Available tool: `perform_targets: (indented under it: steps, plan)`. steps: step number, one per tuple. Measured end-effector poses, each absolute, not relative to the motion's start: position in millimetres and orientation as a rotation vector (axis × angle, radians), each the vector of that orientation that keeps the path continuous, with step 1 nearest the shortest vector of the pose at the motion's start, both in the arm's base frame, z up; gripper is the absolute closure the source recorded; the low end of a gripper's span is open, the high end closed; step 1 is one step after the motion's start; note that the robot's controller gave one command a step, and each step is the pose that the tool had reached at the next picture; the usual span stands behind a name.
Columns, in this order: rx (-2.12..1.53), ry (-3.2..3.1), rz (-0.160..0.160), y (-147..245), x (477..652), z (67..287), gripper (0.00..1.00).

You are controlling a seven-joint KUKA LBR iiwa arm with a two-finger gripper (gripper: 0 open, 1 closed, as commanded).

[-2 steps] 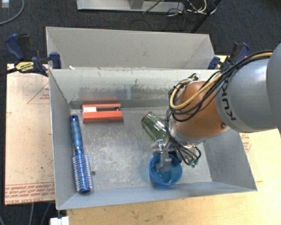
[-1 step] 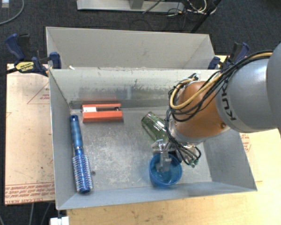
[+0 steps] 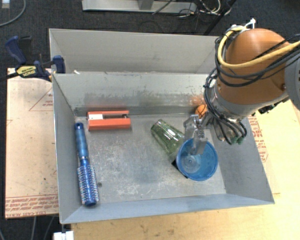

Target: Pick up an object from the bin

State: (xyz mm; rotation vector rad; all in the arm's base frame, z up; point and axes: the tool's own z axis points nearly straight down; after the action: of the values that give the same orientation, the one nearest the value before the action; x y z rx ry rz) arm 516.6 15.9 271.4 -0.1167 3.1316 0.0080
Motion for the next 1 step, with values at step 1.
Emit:
perform_targets:
  steps: [1]
  plan:
    - [-0.116,3.124,0.007,16.0,517.8,275.7,1.00]
